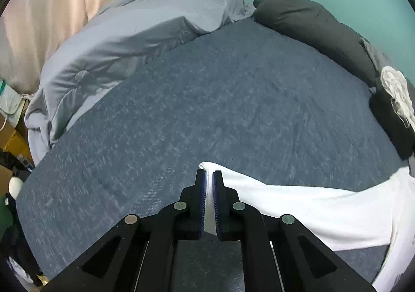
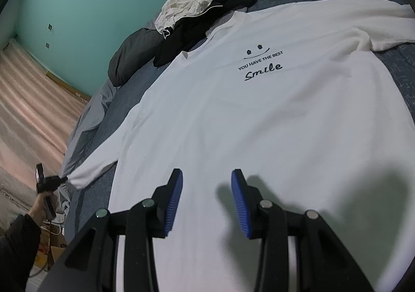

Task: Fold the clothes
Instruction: 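Grasp the sleeve cuff with the left gripper and pull it outward, then open the left gripper to release the sleeve cuff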

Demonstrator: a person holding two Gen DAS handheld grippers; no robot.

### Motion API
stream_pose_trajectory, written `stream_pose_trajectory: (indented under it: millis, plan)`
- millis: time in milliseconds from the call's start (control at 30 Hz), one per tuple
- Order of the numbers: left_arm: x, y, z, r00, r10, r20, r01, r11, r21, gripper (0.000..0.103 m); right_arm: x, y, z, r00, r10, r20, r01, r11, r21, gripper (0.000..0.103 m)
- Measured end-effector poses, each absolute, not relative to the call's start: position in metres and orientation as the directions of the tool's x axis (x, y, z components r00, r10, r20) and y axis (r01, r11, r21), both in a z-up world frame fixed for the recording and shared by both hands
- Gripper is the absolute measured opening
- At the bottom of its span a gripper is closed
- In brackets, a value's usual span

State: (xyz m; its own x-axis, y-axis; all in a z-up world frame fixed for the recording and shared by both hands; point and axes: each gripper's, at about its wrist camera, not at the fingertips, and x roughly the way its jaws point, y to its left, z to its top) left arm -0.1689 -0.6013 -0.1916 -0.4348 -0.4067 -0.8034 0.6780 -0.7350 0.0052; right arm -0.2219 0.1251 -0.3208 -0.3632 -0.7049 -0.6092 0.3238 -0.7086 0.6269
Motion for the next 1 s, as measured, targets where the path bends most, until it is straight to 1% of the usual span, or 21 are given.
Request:
stream_pose_trajectory:
  millis: [333,467,567,667,733,800,833,900,1000]
  plan:
    - [-0.202,-0.633,-0.2,-0.399,-0.426,-0.812,0.684,-0.728,0.046,0.006,-0.224,0.123,-0.327,-0.351,-0.692,-0.631,0.337,-0.722,0.604,0.039]
    - [-0.213,-0.642,-0.224,-0.355,-0.405,-0.843,0.691,-0.721,0.055,0.006,-0.224,0.123,-0.33,-0.344,-0.688,-0.639,0.342,-0.725,0.597,0.039]
    - [-0.212,-0.646,-0.242,-0.347,-0.371,-0.861,0.69,-0.723,0.034,0.007,-0.225,0.122,-0.332,-0.339,-0.685,-0.645,0.344,-0.728,0.592,0.039]
    - [-0.207,-0.644,-0.248,-0.367,-0.346,-0.863,0.674,-0.739,0.009,0.009,-0.225,0.123,-0.332,-0.337,-0.685,-0.646,0.342,-0.728,0.595,0.039]
    - [-0.197,-0.644,-0.243,-0.363,-0.353,-0.862,0.692,-0.722,0.004,0.011,-0.224,0.122,-0.331,-0.336,-0.687,-0.645,0.35,-0.726,0.592,0.039]
    - [-0.186,-0.644,-0.236,-0.355,-0.366,-0.86,0.712,-0.702,0.005,0.016,-0.223,0.121,-0.329,-0.333,-0.691,-0.641,0.358,-0.722,0.592,0.039]
    - [-0.181,-0.64,-0.23,-0.342,-0.388,-0.856,0.714,-0.7,0.031,0.018,-0.222,0.12,-0.328,-0.332,-0.695,-0.638,0.362,-0.719,0.594,0.039]
    - [-0.172,-0.628,-0.219,-0.338,-0.407,-0.848,0.706,-0.706,0.057,0.026,-0.22,0.12,-0.326,-0.333,-0.7,-0.632,0.368,-0.713,0.597,0.039]
    - [-0.162,-0.593,-0.207,-0.372,-0.385,-0.844,0.659,-0.75,0.052,0.027,-0.218,0.12,-0.323,-0.332,-0.708,-0.623,0.377,-0.705,0.6,0.039]
